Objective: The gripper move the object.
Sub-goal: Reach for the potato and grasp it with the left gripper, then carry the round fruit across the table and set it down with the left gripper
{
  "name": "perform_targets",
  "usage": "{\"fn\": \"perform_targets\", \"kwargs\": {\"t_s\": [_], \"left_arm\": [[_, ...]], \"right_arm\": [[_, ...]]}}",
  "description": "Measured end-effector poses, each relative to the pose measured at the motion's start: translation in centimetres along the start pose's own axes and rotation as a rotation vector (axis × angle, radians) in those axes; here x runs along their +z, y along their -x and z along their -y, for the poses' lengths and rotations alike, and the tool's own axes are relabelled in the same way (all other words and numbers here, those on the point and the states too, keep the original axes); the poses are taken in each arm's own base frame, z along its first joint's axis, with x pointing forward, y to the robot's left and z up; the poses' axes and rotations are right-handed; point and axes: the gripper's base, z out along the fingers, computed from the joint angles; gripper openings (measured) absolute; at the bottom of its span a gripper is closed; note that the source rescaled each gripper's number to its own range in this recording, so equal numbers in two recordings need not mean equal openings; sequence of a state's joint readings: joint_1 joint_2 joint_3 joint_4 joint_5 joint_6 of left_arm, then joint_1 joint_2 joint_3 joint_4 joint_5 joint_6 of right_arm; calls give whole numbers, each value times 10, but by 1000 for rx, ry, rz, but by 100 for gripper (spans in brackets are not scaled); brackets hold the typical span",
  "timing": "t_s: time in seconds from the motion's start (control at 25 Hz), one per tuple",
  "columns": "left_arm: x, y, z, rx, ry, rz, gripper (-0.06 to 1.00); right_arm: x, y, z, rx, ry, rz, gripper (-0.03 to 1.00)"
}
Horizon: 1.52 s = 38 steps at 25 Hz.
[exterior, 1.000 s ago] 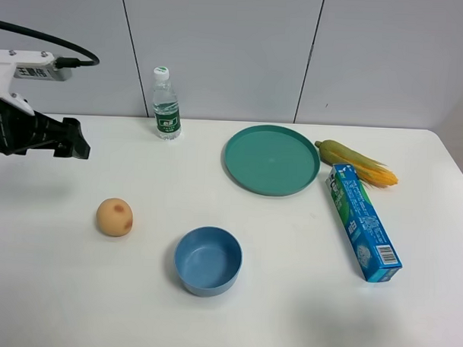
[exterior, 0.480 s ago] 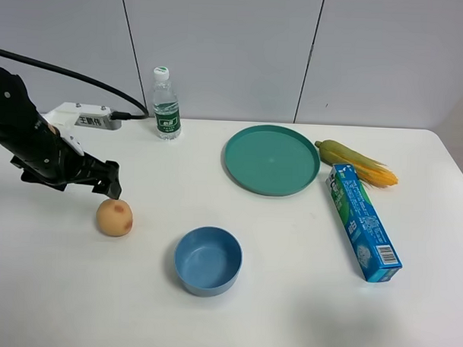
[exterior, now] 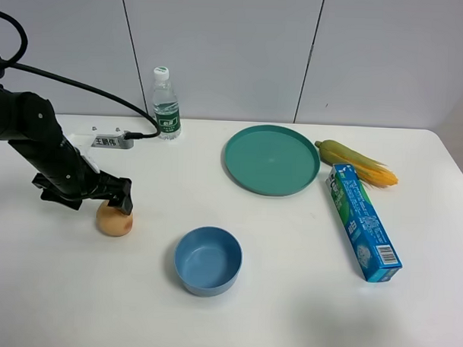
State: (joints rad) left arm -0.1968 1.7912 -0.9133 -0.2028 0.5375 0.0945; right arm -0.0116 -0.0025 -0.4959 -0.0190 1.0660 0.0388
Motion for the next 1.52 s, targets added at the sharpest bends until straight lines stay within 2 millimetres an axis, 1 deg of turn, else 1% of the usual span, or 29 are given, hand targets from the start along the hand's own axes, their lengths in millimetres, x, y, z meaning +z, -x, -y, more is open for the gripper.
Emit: {"fn": "perform_targets", "kwargs": {"t_s": [0.36,0.48,0.6,0.64,0.72,0.84,0.92,0.96,1.0,1.08,1.16,1.24,1.48,1.52], "left_arm": [[27,-3,-2,-32,-5,-56,100],[33,-4,-3,-36,-3,-62,100],[35,-4,-3,-36,-2,-67,98],[35,-4,-3,-36,-2,-67,94],[35,-4,-3,-42,-5,-67,80],[35,-5,-2,-49,-11,-69,44],[31,-4,0,-41,-13,-63,23],[28,-4,2,-37,-15,-57,15],[25,-3,4,-30,-18,-51,9],[15,-2,11,-8,-25,-25,4],[2,0,22,26,-38,16,4],[-18,1,38,74,-60,66,3],[-86,11,102,259,-165,250,1],[-95,13,113,288,-184,278,1]], "right_arm": [[0,0,0,0,0,0,100],[0,0,0,0,0,0,100],[0,0,0,0,0,0,100],[0,0,0,0,0,0,100],[0,0,0,0,0,0,100],[0,0,0,0,0,0,100],[0,0,0,0,0,0,100],[0,0,0,0,0,0,100],[0,0,0,0,0,0,100],[0,0,0,0,0,0,100],[0,0,0,0,0,0,100],[0,0,0,0,0,0,100],[0,0,0,0,0,0,100],[0,0,0,0,0,0,100]]}}
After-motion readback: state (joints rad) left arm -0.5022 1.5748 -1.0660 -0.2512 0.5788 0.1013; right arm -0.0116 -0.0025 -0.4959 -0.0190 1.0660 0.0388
